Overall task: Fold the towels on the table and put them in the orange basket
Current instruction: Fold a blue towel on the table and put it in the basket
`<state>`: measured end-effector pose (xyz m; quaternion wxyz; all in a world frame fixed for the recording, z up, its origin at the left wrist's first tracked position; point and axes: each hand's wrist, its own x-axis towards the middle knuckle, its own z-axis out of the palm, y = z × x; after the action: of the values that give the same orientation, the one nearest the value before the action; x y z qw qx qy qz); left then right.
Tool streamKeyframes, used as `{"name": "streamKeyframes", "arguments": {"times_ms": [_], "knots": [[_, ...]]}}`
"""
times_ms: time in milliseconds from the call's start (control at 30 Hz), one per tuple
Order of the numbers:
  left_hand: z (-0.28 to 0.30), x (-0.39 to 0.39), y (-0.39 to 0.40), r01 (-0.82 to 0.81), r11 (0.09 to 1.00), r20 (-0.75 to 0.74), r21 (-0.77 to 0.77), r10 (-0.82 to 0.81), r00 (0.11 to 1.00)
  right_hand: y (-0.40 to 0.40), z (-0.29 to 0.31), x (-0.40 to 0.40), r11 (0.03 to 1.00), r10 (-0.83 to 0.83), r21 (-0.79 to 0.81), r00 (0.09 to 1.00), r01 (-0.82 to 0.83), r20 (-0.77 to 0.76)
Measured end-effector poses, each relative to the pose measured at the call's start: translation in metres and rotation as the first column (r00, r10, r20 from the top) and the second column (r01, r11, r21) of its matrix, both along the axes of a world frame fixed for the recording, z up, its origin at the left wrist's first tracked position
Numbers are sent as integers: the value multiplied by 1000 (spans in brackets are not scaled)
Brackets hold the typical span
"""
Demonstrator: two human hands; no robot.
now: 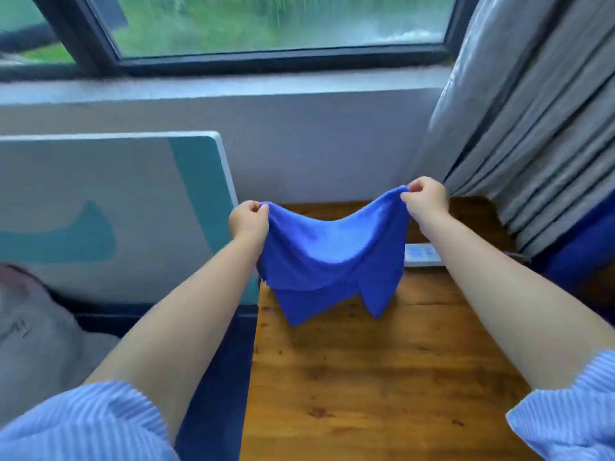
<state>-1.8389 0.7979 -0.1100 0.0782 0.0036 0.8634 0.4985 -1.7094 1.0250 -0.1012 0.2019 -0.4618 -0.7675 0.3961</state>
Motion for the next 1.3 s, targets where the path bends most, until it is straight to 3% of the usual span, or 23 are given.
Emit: {"name": "streamKeyframes", "arguments": {"times_ms": [200, 300, 400, 467, 533, 633, 667, 733, 833, 900, 1100, 1167, 1233, 1300], "knots": [[86, -32, 36, 38, 958, -298, 283, 50, 953, 7, 86, -39, 998, 31, 68, 910, -3, -414], [87, -29, 30, 8, 928, -332, 372, 125, 935, 11, 103, -32, 1000, 10, 26, 845, 4, -535], [73, -27, 10, -66, 938, -314, 339, 179, 932, 13, 97, -14, 997, -79, -59, 818, 55, -570], [48, -20, -7, -83, 968, -247, 236, 142, 958, 10, 73, 3, 992, -121, -84, 862, 91, -492], [19, -5, -21, 1, 1000, -162, 12, 0, 987, 6, 38, 25, 994, -104, -68, 942, 87, -320], [-22, 24, -40, 223, 894, 66, -388, -214, 975, -5, -18, 62, 999, 21, -46, 996, -17, 88], [-37, 36, -48, 312, 817, 152, -485, -273, 950, -12, -35, 77, 994, 109, -60, 960, -97, 258], [-64, 53, -59, 473, 660, 303, -584, -364, 881, -27, -63, 101, 960, 278, -121, 789, -254, 548], [-99, 80, -74, 665, 368, 519, -649, -426, 742, -49, -98, 130, 935, 334, -180, 592, -305, 733], [-119, 100, -86, 747, 182, 643, -639, -407, 649, -68, -120, 154, 932, 348, -233, 513, -277, 785], [-154, 147, -124, 847, -128, 843, -517, -248, 477, -109, -153, 206, 865, 478, -432, 154, -255, 865], [-158, 159, -135, 858, -184, 874, -479, -191, 447, -119, -160, 214, 819, 553, -539, 21, -194, 833], [-163, 168, -145, 872, -232, 901, -430, -164, 401, -127, -166, 217, 793, 575, -598, -184, -115, 797], [-163, 177, -152, 884, -257, 920, -391, -149, 363, -134, -167, 224, 767, 583, -632, -292, -111, 758]]}}
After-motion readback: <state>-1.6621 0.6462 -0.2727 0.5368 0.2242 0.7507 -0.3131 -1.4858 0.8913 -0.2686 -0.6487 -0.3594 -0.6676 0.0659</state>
